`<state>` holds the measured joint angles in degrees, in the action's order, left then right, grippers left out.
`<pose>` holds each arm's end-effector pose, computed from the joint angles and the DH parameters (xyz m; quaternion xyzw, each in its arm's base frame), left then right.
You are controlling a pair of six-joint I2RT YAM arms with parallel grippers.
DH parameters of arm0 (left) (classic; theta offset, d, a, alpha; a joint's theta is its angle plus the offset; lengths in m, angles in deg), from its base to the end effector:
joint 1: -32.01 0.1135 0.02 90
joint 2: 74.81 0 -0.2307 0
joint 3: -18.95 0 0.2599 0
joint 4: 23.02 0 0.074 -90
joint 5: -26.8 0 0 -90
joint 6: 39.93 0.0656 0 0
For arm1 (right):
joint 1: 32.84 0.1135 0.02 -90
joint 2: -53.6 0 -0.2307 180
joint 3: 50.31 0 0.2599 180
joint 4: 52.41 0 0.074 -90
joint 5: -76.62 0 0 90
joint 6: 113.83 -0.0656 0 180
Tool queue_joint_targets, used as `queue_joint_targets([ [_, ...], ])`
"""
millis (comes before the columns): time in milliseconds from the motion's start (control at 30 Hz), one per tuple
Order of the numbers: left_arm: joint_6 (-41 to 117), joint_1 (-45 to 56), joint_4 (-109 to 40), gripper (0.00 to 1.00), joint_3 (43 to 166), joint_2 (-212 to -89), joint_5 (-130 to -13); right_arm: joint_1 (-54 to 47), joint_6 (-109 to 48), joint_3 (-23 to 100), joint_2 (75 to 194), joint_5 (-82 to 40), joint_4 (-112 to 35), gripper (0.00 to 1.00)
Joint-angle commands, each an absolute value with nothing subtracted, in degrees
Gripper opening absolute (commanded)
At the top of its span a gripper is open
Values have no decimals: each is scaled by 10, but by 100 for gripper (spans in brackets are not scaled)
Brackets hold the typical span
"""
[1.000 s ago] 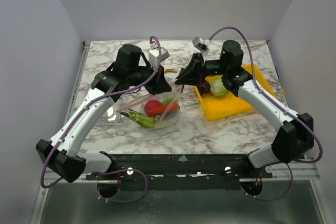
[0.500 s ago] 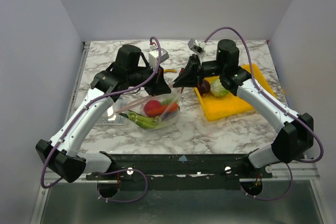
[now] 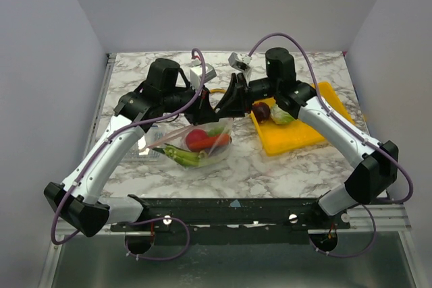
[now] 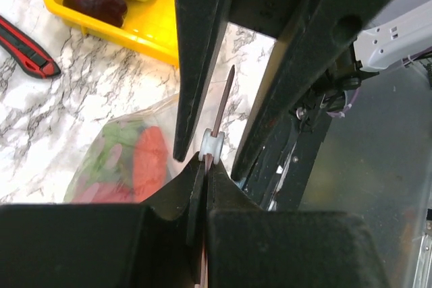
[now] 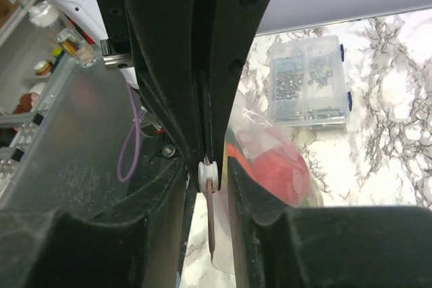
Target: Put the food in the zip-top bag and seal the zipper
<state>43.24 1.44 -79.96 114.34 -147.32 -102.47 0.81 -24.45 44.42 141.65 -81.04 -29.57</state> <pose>0.2316 -0.1850 0.3647 0.3253 0.7816 -0.4227 0.3233 0.2705 0.2529 0.3468 -0.5094 0.5417 0.5724 0.3457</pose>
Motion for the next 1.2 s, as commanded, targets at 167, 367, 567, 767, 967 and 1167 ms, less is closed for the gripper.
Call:
queue_joint_targets([
  [167, 450, 7, -764, 0, 1129, -1451, -1036, 2, -141, 467, 1371, -745, -100, 45],
  [367, 452, 7, -765, 0, 1131, -1454, -1040, 1, -92, 523, 1384, -736, -18, 35],
  [567, 457, 7, -769, 0, 1136, -1455, -1043, 1, -69, 575, 1414, -757, 19, 13],
  [767, 456, 7, -769, 0, 1138, -1453, -1045, 0, -37, 594, 1435, -771, 58, 27],
  [967, 460, 7, -775, 0, 1141, -1454, -1045, 1, -44, 579, 1431, -782, 32, 7],
  [1167, 447, 7, -770, 35, 1147, -1455, -1058, 1, -95, 553, 1425, -765, -30, 0],
])
